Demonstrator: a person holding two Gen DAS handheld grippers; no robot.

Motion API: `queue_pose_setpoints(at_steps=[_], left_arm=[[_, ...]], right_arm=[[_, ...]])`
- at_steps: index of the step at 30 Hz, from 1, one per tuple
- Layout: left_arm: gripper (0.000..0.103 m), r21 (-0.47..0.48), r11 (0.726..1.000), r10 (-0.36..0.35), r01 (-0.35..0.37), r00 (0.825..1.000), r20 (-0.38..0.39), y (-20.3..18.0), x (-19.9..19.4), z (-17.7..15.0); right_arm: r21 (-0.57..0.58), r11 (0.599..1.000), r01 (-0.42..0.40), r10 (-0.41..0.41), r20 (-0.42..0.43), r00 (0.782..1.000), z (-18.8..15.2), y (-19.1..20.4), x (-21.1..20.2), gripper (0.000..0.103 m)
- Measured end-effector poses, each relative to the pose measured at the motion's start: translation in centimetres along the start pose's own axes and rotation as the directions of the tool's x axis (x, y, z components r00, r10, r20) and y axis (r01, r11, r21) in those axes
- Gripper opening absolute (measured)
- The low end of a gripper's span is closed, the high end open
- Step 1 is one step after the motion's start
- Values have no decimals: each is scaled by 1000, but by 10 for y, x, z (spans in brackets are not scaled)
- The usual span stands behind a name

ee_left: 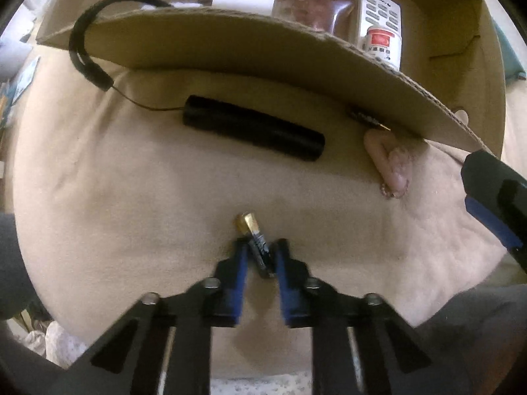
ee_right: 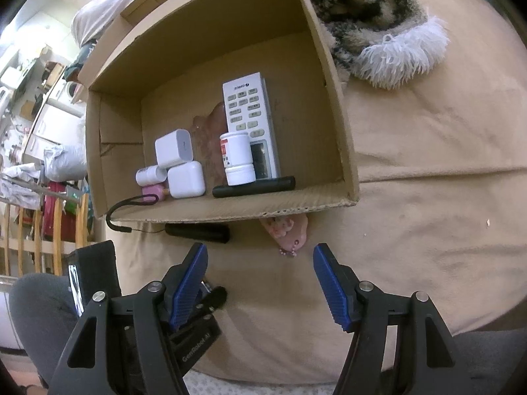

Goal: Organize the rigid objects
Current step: 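Lower the left gripper onto the gold battery and close it, then grasp the pink keychain with the right gripper while the left gripper holds the battery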

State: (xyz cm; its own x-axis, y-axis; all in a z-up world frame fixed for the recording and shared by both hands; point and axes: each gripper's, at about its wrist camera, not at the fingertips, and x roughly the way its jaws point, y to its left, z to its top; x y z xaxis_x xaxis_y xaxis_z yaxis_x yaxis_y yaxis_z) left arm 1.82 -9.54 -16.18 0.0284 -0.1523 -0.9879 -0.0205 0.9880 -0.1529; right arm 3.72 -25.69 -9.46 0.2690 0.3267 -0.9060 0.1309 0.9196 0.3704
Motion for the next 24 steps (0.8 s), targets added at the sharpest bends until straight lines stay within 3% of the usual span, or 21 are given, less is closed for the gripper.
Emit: queue_pose_setpoints(at_steps=[5, 14, 18, 21, 24], left_arm=[[9, 30, 999, -33, 34, 999, -31, 13, -3, 3], [9, 115, 992, 41, -45, 998, 38, 48, -46, 14], [9, 147, 987, 47, -61, 994, 95, 63, -66, 9], [9, 113, 993, 31, -40, 996, 85, 69, -67, 21], [9, 103, 993, 53, -64, 993, 102, 79, -63, 18]], right_arm=[[9, 1000, -5, 5, -31, 999, 0, -1, 7, 70], [-34, 995, 91, -94, -140, 986, -6, -2, 36, 70], [-118, 977, 176, -192, -137, 972, 0, 7, 59, 70], [-145, 970, 196, -215, -131, 968, 6, 12, 73, 70], [-161, 964, 214, -232, -105, 967, 12, 18, 80, 70]])
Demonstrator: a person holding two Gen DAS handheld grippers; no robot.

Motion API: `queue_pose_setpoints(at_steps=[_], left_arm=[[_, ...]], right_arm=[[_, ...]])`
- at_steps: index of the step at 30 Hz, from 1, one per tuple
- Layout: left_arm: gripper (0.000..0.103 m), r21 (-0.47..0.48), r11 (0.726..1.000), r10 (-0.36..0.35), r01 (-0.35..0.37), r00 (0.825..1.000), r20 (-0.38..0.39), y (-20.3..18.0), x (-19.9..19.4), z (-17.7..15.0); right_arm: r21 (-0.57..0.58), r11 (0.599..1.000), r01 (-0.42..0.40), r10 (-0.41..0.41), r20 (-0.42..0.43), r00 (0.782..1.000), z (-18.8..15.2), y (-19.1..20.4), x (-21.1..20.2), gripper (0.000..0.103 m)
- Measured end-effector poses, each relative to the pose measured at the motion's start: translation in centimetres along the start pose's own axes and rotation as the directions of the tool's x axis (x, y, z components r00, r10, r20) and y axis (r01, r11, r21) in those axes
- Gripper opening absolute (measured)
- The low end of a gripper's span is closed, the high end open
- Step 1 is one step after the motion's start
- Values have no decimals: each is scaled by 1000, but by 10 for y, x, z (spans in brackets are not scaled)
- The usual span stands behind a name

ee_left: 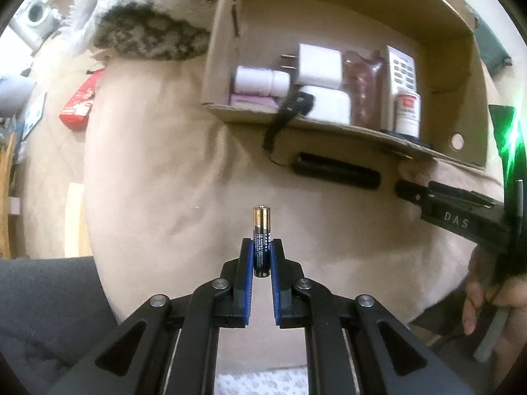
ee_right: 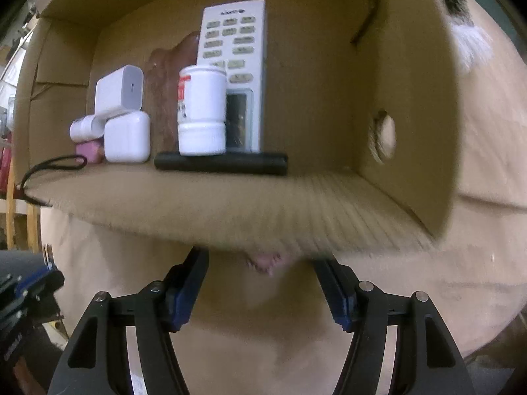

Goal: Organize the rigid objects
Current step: 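Grasp the pink keychain with the right gripper while the left gripper holds the battery, then carry the gold battery and pink keychain with both grippers into the box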

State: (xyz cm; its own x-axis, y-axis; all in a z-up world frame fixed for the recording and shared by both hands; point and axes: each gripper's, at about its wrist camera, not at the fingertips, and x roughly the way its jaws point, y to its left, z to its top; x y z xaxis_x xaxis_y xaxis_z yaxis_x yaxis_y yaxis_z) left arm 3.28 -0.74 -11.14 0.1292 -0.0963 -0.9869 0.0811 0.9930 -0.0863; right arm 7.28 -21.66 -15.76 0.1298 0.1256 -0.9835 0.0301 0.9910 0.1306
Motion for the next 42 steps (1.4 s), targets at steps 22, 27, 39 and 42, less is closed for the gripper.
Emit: queue_pose_setpoints(at_steps=[22, 27, 39, 42], left_arm=[[9, -42, 999, 26, -26, 1000, 12, 3, 5, 8], [9, -25, 999, 32, -31, 999, 42, -4, -4, 7], [9, 2, 1000, 24, -25, 983, 183, -19, -62, 19], [9, 5, 1000, 26, -28, 974, 225, -23, -80, 34]], right_arm=[[-171, 985, -10, 18, 43, 999, -27, 59, -30, 39], [-136, 989, -63, 71, 52, 996, -45, 54, -44, 39], [-140, 976, -168, 202, 275, 940, -37, 29, -125, 39], [-143, 974, -174, 213, 339, 916, -32, 21, -151, 39]])
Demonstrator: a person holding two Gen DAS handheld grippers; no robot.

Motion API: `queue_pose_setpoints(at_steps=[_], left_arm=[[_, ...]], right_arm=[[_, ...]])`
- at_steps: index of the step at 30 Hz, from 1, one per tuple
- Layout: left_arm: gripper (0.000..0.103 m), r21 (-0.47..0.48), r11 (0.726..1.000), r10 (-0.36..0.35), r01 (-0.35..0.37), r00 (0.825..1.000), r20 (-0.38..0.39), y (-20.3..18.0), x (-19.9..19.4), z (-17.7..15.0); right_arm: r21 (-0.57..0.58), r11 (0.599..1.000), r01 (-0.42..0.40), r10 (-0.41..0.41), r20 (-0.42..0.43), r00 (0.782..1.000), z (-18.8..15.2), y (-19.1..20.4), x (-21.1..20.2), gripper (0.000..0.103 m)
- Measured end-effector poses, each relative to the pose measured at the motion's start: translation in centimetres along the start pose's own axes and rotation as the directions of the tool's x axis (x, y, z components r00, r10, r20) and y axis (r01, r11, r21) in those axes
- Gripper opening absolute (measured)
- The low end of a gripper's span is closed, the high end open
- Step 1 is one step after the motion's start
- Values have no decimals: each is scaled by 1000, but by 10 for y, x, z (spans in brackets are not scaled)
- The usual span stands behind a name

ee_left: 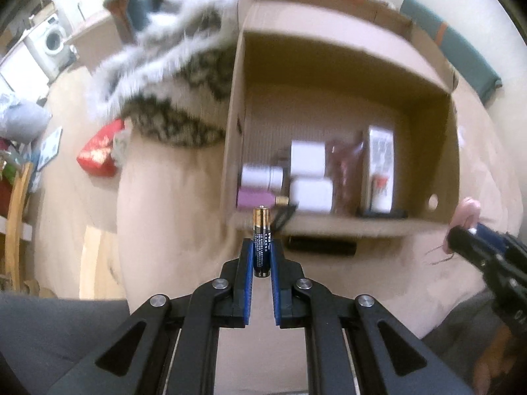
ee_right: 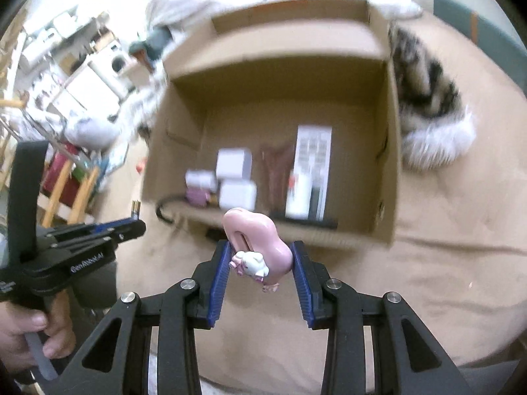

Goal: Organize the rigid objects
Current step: 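Carry the gold battery and pink keychain with both grippers into the box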

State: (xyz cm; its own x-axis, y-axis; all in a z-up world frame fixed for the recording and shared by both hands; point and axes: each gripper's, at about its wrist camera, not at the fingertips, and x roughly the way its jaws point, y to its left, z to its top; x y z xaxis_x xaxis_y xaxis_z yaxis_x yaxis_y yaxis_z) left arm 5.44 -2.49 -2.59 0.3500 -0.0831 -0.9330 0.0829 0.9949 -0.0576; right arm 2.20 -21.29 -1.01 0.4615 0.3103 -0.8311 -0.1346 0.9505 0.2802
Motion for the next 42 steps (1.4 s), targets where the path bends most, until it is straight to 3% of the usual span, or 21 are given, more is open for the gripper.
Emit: queue_pose_setpoints(at_steps=[7, 15, 22, 29, 42], left_arm=[[9, 24, 1000, 9, -11, 998, 59, -8, -10, 47], [9, 18, 1000, 2, -5, 992, 123, -14, 10, 82], [9, 28, 1000, -1, -2, 995, 98, -20, 49, 74], [9, 67, 998, 6, -14, 993, 117, -24, 57, 70], [9, 72, 997, -3, -5, 993, 115, -25, 62, 73]], right_arm=[[-10, 1000, 9, -8, 96, 995, 44, -10, -13, 39], [47, 999, 4, -10, 140, 990, 77, -33, 15, 39], [135, 989, 60, -68, 50, 996, 67, -59, 59, 39], [89, 991, 98, -95, -31, 995, 63, -51, 85, 39], [66, 991, 120, -112, -107, 988, 65, -46, 110, 39]])
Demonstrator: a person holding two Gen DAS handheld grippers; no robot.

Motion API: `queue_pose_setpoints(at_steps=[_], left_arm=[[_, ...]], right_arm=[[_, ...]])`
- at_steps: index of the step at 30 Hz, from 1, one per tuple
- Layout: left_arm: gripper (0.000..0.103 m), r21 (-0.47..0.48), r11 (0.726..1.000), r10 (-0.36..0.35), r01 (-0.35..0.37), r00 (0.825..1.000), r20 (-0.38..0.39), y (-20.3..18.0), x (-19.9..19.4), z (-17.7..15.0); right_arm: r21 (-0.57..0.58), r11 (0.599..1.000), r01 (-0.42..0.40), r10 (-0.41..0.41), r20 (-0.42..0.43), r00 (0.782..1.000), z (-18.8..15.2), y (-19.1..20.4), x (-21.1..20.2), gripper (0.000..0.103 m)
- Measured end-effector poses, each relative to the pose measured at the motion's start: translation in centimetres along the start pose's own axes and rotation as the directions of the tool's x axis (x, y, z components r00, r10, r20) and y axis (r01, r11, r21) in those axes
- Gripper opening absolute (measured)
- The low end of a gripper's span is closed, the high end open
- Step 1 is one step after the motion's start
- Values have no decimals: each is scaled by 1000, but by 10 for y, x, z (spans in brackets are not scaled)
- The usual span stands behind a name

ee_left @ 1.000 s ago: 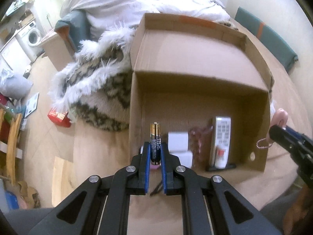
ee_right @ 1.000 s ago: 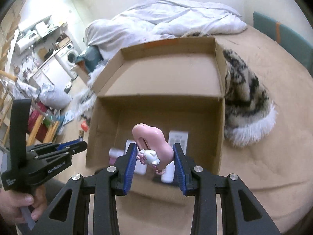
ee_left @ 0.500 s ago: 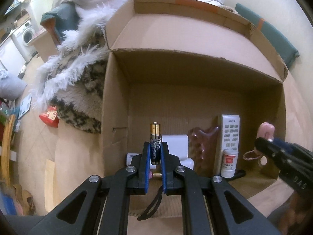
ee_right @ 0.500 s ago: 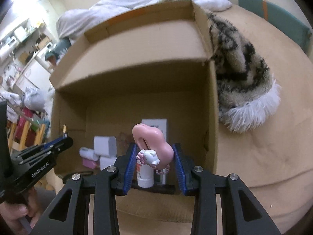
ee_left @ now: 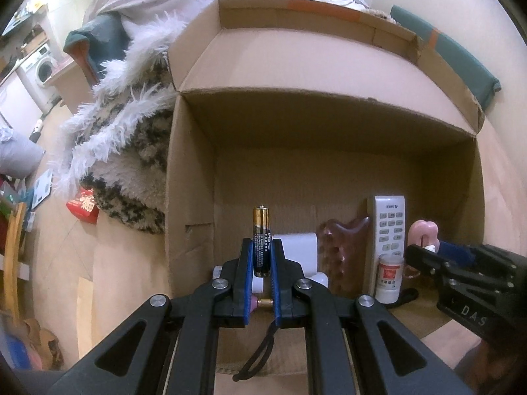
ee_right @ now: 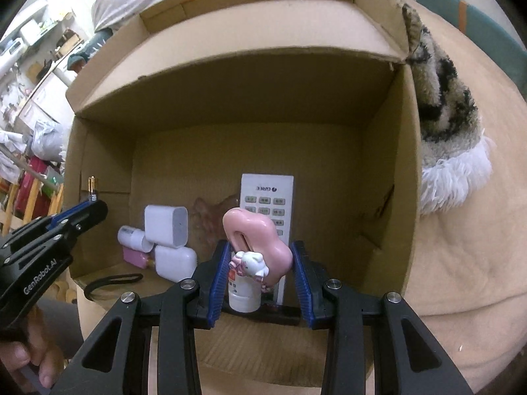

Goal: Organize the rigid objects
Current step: 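Carry the gold battery and pink keychain with both grippers into the box, then open both grippers to release the battery and keychain in the box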

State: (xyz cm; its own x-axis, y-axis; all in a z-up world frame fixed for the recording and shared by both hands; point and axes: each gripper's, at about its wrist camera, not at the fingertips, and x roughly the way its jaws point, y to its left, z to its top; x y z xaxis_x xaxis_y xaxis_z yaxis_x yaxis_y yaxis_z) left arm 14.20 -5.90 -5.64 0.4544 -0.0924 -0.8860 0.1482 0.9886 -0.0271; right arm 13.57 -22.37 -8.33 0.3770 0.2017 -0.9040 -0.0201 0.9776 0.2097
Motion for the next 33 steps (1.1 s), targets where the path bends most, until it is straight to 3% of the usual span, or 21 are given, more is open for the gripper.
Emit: queue_pose_setpoints(at_steps=[15, 21, 24, 26, 27, 31, 33], left_arm=[[9, 22, 999, 38, -38, 999, -38, -1, 16, -5], [10, 32, 998, 61, -60, 998, -26, -1, 13, -4], [20, 44, 997, 65, -64, 997, -33, -4, 11, -5], [37, 40, 997, 62, -60, 997, -41, -3, 10, -4], [54, 31, 998, 59, -58, 997, -41, -2, 9, -4], [57, 11, 999, 45, -45, 999, -8, 1, 3, -1], [57, 18, 999, 48, -48, 999, 3, 0, 1, 0]], right_arm=[[26, 1000, -10, 11, -32, 999, 6, -4, 3, 39], [47, 998, -39, 38, 16, 999, 10, -12, -8, 40], [65, 995, -74, 71, 54, 996, 13, -16, -17, 52], [77, 993, -93, 87, 77, 993, 15, -18, -22, 62], [76, 993, -92, 85, 91, 992, 15, -18, -25, 67], [84, 990, -109, 99, 108, 989, 16, -21, -30, 70], [94, 989, -115, 104, 113, 988, 16, -23, -31, 81]])
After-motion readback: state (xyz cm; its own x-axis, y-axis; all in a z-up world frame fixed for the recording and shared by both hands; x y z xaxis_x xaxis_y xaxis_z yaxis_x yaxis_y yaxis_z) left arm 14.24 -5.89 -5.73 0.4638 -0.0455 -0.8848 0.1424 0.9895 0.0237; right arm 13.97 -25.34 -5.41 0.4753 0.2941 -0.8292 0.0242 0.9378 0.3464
